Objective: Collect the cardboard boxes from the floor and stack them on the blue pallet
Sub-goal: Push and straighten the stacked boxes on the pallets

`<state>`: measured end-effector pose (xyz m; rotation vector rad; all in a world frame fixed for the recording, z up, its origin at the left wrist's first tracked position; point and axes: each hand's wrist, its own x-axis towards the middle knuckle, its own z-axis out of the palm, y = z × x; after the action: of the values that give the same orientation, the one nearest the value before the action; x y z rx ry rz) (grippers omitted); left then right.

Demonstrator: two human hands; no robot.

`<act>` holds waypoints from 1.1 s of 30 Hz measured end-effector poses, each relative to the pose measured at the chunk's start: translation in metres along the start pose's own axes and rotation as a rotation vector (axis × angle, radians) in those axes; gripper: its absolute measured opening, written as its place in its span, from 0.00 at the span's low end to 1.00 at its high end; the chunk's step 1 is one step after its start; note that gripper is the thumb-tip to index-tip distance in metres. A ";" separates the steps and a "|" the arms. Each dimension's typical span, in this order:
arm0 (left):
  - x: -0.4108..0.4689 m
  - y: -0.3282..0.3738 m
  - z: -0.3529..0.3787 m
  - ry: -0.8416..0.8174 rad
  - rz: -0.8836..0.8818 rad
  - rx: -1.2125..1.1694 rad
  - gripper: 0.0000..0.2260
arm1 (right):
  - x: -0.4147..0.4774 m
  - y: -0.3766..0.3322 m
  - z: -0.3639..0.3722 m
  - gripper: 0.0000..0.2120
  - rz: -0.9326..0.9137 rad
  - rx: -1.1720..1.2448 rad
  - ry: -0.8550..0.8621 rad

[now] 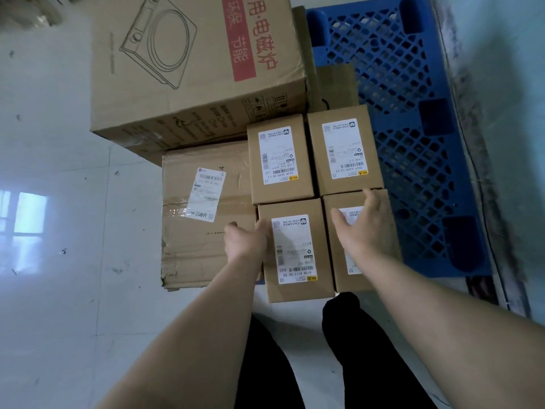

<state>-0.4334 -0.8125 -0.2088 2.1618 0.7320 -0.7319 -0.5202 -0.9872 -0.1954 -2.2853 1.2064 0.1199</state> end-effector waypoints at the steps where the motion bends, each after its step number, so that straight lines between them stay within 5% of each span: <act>1: 0.010 -0.001 -0.012 0.010 0.025 0.009 0.35 | -0.008 -0.014 0.006 0.32 -0.046 0.012 0.023; 5: 0.057 -0.017 -0.074 0.115 0.115 0.180 0.29 | -0.053 -0.075 0.048 0.17 -0.182 0.171 0.046; 8: 0.095 -0.030 -0.129 0.140 0.190 0.354 0.28 | -0.104 -0.117 0.088 0.04 -0.252 0.304 -0.092; 11: 0.132 -0.044 -0.175 0.072 0.184 0.440 0.29 | -0.153 -0.142 0.137 0.13 -0.140 0.276 -0.350; 14: 0.155 -0.052 -0.197 -0.079 0.124 0.462 0.33 | -0.185 -0.145 0.176 0.15 0.292 0.412 -0.642; 17: 0.166 -0.056 -0.197 -0.233 0.094 0.464 0.39 | -0.195 -0.131 0.190 0.13 0.690 0.617 -0.648; 21: 0.172 -0.069 -0.184 -0.359 0.091 0.428 0.40 | -0.178 -0.108 0.208 0.37 0.802 0.748 -0.537; 26: 0.163 -0.090 -0.160 -0.423 0.148 0.424 0.24 | -0.161 -0.102 0.227 0.13 0.782 0.906 -0.339; 30: 0.166 -0.092 -0.152 -0.380 0.147 0.468 0.24 | -0.163 -0.105 0.223 0.15 0.767 0.859 -0.435; 33: 0.163 -0.084 -0.150 -0.190 0.195 0.470 0.25 | -0.170 -0.096 0.219 0.22 0.900 0.854 -0.552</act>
<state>-0.3402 -0.6036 -0.2721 2.4883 0.2590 -1.0676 -0.5087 -0.7084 -0.2856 -0.8081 1.4808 0.4296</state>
